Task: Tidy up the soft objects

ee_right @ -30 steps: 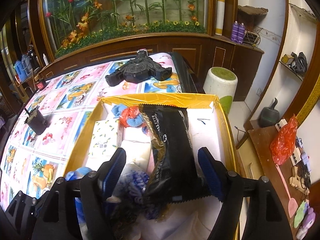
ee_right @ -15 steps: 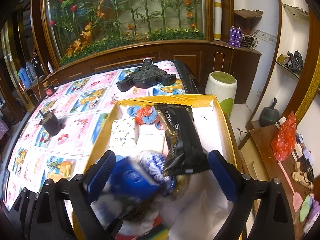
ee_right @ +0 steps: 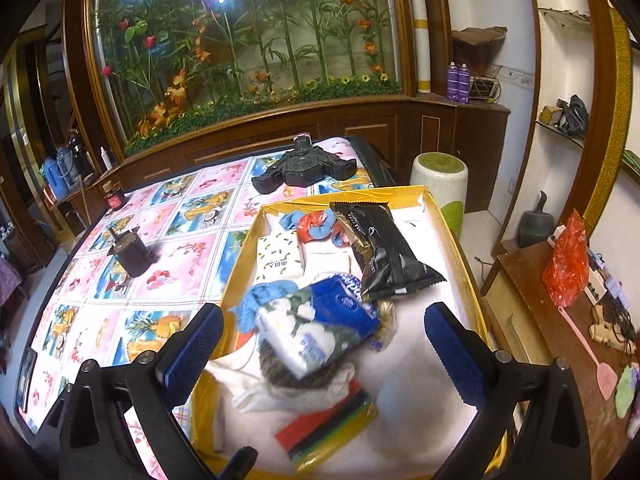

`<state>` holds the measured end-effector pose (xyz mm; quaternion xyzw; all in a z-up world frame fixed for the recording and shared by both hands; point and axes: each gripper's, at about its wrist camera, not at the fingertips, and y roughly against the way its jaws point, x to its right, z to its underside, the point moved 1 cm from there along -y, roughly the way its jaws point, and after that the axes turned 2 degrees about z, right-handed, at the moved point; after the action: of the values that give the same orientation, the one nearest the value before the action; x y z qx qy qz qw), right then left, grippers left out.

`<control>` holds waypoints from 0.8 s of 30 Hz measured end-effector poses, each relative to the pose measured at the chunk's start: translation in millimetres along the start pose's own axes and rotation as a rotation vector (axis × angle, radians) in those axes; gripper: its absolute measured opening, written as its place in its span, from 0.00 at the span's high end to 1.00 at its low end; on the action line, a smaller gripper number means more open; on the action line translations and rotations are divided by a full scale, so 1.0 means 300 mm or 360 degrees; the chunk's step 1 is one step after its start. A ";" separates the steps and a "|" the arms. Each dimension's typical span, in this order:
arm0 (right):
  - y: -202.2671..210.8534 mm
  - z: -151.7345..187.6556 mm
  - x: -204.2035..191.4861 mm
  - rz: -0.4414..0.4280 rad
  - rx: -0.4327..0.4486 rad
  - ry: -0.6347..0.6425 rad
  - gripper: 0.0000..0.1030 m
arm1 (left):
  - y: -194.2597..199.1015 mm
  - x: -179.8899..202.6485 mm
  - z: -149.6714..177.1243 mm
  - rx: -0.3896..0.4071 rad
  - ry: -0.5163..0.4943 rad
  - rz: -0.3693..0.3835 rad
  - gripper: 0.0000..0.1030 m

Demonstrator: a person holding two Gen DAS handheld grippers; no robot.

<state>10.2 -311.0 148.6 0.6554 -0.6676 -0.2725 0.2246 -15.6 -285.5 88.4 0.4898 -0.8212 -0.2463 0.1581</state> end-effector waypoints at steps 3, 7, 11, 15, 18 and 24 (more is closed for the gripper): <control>0.031 0.024 -0.009 0.0001 0.0027 -0.0029 0.01 | 0.019 -0.008 0.026 0.0014 -0.0011 -0.0004 0.22; 0.063 0.070 -0.023 0.0062 0.0073 -0.0051 0.01 | 0.028 -0.031 0.047 -0.0017 -0.0010 0.0005 0.22; 0.086 0.122 -0.037 0.0092 0.0093 -0.0072 0.01 | 0.044 -0.052 0.062 -0.0034 -0.0020 -0.0028 0.22; 0.120 0.172 -0.050 0.0128 0.0112 -0.0078 0.01 | 0.060 -0.069 0.073 -0.0024 -0.0028 -0.0050 0.22; 0.158 0.220 -0.060 0.0175 0.0143 -0.0062 0.01 | 0.064 -0.077 0.086 -0.0043 -0.0039 -0.0044 0.21; 0.212 0.329 -0.072 0.0231 0.0168 -0.0064 0.01 | 0.073 -0.085 0.099 -0.0067 -0.0048 -0.0039 0.21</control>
<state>-101.7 -283.1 117.7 0.6106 -0.7313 -0.2328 0.1956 -34.4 -246.9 75.5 0.4928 -0.8120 -0.2728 0.1530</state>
